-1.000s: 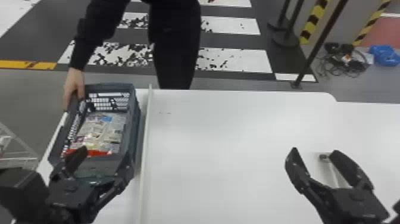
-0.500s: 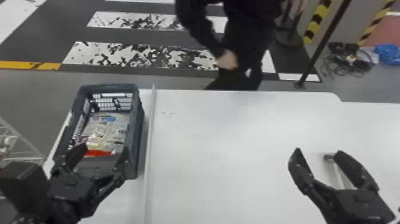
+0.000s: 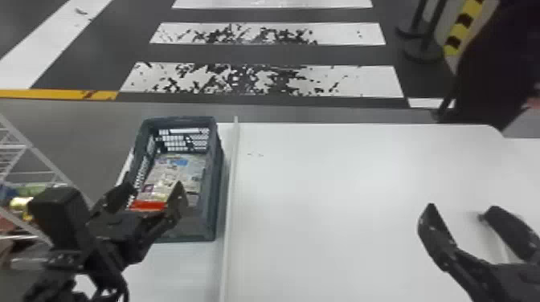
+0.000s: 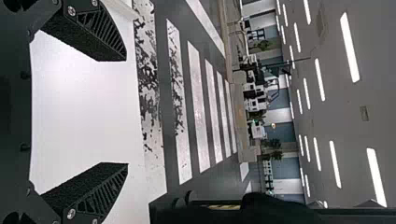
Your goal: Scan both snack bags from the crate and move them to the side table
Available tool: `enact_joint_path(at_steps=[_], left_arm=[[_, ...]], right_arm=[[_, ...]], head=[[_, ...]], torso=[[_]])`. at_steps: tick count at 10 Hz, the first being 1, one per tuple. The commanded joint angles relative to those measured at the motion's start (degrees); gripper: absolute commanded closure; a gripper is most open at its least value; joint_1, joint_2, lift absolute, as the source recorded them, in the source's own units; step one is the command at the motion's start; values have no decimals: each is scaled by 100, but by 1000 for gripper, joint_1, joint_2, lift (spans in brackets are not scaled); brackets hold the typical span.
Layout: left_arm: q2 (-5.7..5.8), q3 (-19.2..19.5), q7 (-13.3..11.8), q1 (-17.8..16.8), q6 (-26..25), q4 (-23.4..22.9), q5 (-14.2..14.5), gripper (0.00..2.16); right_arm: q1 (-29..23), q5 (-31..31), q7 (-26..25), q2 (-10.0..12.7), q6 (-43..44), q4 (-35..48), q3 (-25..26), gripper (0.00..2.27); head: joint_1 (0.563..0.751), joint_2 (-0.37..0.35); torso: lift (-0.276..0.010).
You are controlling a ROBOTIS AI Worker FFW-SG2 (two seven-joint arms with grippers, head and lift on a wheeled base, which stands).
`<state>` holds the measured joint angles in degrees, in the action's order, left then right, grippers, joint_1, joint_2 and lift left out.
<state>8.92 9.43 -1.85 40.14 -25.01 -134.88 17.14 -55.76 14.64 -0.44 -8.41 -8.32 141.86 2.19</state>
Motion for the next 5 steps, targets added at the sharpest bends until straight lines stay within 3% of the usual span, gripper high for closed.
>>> enact_joint_path(at_steps=[1, 2, 5], left_arm=[[-22, 50, 0, -367, -378, 216, 44, 87], [-40, 120, -9, -631, -677, 375, 149, 83], [-66, 120, 0, -1430, -923, 1183, 158, 80]], right_arm=[[-40, -32, 0, -3, 10, 26, 1, 124], [-75, -102, 0, -3, -8, 52, -26, 124], [-189, -339, 9, -3, -131, 166, -175, 124]], head=[[695, 86], [695, 92], [695, 118]], torso=[[-29], [-29], [-29]])
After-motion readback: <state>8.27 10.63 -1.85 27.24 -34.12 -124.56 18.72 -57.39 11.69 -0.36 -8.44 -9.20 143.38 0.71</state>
